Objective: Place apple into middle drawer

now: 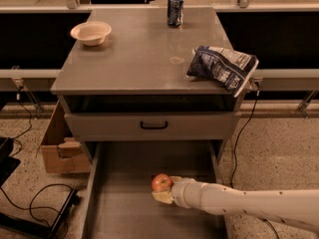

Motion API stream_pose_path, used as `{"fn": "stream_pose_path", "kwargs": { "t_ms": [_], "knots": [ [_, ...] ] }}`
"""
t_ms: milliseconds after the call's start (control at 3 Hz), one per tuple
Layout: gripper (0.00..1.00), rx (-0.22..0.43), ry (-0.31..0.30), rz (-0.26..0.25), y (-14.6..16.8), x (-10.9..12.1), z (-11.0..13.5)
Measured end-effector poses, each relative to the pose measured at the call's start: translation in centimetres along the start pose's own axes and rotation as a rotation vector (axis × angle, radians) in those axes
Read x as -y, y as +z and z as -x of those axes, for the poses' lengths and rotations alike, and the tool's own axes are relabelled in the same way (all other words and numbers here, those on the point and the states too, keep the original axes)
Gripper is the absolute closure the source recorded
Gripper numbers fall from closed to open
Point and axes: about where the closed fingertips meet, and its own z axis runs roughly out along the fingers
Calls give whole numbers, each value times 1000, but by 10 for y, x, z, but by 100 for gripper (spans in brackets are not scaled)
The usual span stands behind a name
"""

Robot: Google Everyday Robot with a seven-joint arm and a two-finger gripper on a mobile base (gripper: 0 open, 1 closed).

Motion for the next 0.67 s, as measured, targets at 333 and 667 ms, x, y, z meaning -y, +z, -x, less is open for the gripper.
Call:
{"fn": "stream_pose_path", "kwargs": {
  "t_ms": [333, 667],
  "knots": [
    [100, -48, -97, -10, 45, 10, -12],
    [100, -87, -175, -9, 90, 10, -21]
  ]
}}
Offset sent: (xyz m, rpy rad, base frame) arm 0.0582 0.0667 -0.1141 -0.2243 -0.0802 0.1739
